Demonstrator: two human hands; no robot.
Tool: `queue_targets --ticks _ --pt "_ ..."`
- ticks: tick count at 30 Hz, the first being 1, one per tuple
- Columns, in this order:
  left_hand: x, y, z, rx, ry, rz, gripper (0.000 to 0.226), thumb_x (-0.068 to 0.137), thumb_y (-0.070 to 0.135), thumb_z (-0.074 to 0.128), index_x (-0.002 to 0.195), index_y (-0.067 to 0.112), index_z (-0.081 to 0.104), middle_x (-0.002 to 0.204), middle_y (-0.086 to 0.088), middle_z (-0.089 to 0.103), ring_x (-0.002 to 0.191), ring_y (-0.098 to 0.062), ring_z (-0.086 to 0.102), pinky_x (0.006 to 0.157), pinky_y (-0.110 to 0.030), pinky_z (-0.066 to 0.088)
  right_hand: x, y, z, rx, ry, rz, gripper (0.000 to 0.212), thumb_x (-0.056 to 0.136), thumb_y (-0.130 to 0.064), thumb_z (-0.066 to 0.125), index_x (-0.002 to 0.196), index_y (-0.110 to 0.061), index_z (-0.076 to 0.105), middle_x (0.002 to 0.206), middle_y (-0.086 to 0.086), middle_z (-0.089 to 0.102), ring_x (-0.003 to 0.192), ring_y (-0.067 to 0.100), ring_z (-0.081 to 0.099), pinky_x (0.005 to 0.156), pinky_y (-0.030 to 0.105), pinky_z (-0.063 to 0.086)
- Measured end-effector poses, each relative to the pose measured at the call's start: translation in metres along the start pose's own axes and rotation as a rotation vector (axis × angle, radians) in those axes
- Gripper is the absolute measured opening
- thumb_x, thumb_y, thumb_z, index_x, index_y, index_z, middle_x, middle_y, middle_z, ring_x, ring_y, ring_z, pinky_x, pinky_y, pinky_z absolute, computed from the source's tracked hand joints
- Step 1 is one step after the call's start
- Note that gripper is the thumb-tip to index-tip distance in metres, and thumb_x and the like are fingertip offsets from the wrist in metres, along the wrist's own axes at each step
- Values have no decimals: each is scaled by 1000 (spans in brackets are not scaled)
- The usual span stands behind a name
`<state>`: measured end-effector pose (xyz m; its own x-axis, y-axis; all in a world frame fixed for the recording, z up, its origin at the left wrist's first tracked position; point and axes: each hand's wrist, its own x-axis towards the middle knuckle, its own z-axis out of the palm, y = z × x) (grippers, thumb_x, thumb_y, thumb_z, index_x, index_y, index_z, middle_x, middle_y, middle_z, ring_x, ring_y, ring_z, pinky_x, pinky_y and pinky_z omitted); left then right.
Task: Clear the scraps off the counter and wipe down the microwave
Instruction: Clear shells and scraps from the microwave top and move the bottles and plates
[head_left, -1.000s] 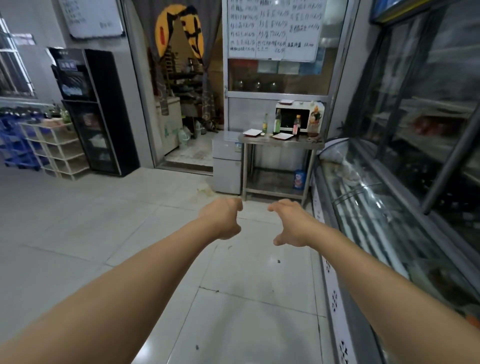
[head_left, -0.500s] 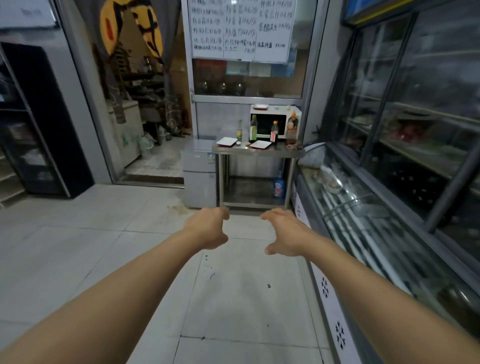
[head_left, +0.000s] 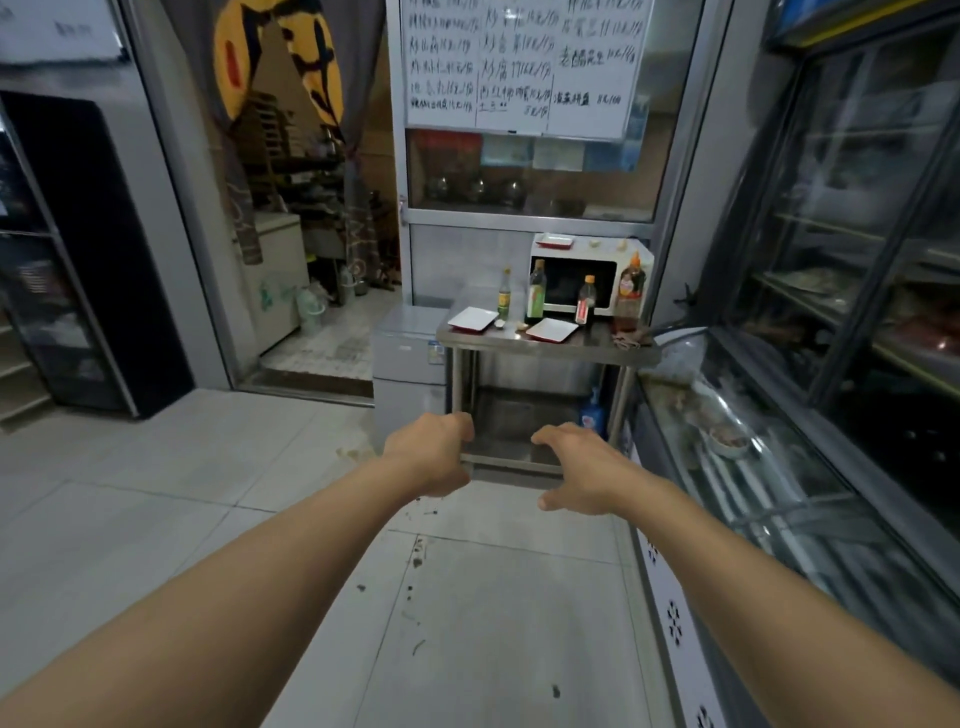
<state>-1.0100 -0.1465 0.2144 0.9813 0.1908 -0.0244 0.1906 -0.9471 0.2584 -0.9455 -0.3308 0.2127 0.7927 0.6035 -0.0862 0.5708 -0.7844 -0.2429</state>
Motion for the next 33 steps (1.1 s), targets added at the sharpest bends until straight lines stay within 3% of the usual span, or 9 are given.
queue_targets --ticks 6,12,23,28,33 --pt "102 -9 -3 -11 -15 14 52 82 20 66 129 25 44 126 -3 55 109 -23 55 79 -32 47 95 35 -14 18 44 4 76 78 -30 73 142 -24 32 143 3 36 131 24 36 104 38 40" --pt "226 -25 -9 -22 -32 86 52 81 20 66 129 24 45 125 -5 54 108 -24 55 90 -40 51 199 73 -32 12 63 74 72 76 -28 74 138 -24 37 136 4 41 122 24 45 96 38 45" --pt "440 -58 -29 10 -53 183 50 80 24 68 126 23 49 119 -4 57 106 -22 56 91 -39 51 364 135 -65 65 95 237 60 77 -32 72 130 -21 45 130 5 46 116 23 47 87 30 39" --pt "509 -67 -18 3 -75 197 53 80 27 69 128 24 48 124 -3 56 110 -21 55 92 -39 50 434 158 -71 91 86 261 69 79 -31 71 139 -19 39 140 5 43 126 23 43 97 32 39" --pt "581 -72 -12 24 -64 158 48 79 27 69 123 24 49 121 -3 58 106 -21 56 89 -38 51 517 186 -75 94 64 188 67 80 -31 70 138 -19 38 135 7 42 121 25 45 95 35 44"
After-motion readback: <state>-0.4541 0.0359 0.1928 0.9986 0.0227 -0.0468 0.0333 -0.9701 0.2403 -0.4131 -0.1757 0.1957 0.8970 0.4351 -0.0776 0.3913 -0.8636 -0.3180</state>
